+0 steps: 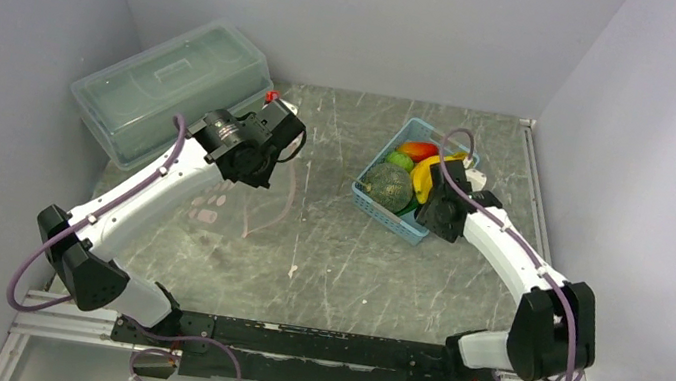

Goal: Place the food in the zip-top bag and seal the zipper
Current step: Pick up the bin at the center of the board.

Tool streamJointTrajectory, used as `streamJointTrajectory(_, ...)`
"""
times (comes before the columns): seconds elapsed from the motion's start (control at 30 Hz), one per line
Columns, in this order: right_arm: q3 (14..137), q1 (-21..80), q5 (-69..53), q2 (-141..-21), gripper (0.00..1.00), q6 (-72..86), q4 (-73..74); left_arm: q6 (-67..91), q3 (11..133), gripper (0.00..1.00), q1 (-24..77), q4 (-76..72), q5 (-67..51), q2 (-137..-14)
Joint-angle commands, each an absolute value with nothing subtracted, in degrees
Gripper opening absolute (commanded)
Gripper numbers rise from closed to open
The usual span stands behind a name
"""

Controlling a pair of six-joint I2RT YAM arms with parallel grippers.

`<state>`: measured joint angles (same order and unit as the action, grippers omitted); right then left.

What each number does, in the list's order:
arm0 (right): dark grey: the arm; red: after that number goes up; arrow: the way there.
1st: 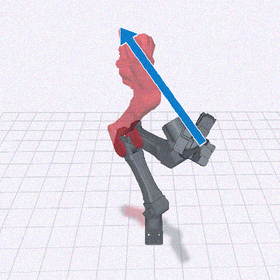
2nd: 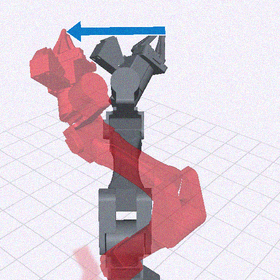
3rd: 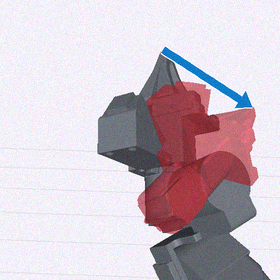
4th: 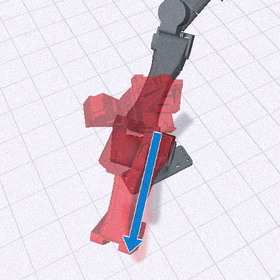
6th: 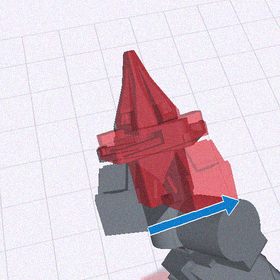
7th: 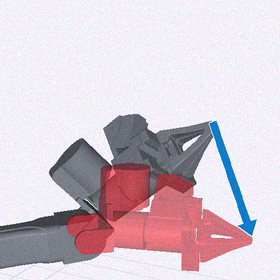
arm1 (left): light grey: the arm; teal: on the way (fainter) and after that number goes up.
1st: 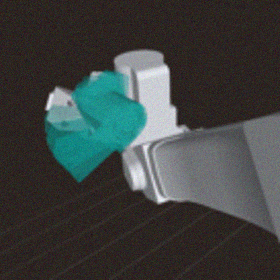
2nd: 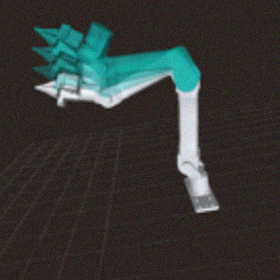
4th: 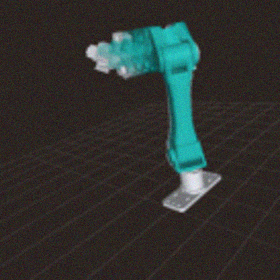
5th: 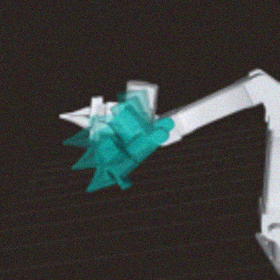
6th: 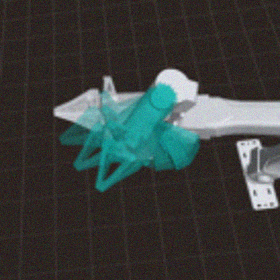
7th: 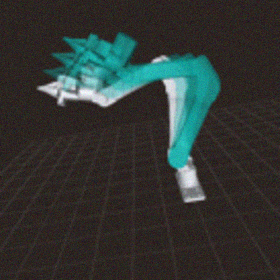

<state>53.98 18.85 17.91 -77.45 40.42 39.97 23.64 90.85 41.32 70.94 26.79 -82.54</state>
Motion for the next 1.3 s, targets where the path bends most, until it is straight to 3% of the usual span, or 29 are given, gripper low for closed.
streamJointTrajectory(0.0, 54.6, 18.2, 16.1, -78.9, 0.48, 41.3, 35.3, 23.7, 90.9, 0.0, 41.2, 70.3, 27.0, -80.5)
streamJointTrajectory(0.3, 54.4, 16.7, 15.1, -81.2, 0.38, 40.3, 33.9, 23.9, 90.7, 0.0, 41.2, 70.9, 27.5, -79.8)
streamJointTrajectory(0.73, 54.3, 16.2, 14.8, -79.6, 0.0, 35.3, 34.9, 23.6, 90.9, 0.0, 41.2, 70.5, 27.2, -80.6)
streamJointTrajectory(1.27, 48.7, 16.2, 6.9, -71.2, 0.0, 21.7, 33.2, 23.4, 91.6, 0.0, 41.2, 70.4, 27.1, -81.2)
